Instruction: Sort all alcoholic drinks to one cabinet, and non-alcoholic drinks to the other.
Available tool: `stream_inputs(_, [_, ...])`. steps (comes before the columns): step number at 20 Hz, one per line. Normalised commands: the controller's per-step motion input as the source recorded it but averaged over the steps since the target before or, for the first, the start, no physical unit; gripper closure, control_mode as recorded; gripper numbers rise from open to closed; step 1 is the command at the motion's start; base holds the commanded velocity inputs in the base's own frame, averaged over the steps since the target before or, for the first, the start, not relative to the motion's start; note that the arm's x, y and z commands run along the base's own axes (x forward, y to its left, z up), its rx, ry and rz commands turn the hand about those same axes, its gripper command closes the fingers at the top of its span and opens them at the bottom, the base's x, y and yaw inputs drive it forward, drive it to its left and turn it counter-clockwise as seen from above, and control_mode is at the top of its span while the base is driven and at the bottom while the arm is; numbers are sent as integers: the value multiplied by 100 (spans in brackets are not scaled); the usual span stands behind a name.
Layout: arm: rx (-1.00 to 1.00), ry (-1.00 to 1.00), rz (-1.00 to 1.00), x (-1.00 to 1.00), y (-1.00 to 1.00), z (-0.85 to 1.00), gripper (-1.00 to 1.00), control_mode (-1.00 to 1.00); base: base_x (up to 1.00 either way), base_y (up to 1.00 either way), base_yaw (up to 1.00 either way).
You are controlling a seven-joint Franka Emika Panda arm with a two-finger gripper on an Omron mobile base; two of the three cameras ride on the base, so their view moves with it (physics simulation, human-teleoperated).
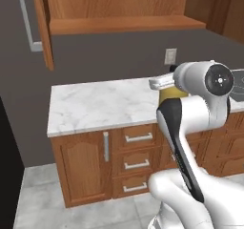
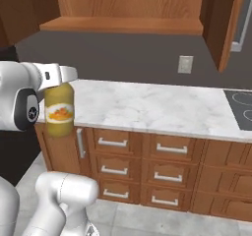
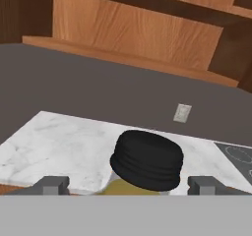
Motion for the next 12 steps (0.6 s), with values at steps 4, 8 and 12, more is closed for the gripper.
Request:
stream_inputs(4, [0,0,0,0,0,0,100,100,70,0,0])
stream_inputs(8, [0,0,0,0,0,0,100,100,65,0,0])
stream_inputs(12, [0,0,0,0,0,0,100,100,60,0,0])
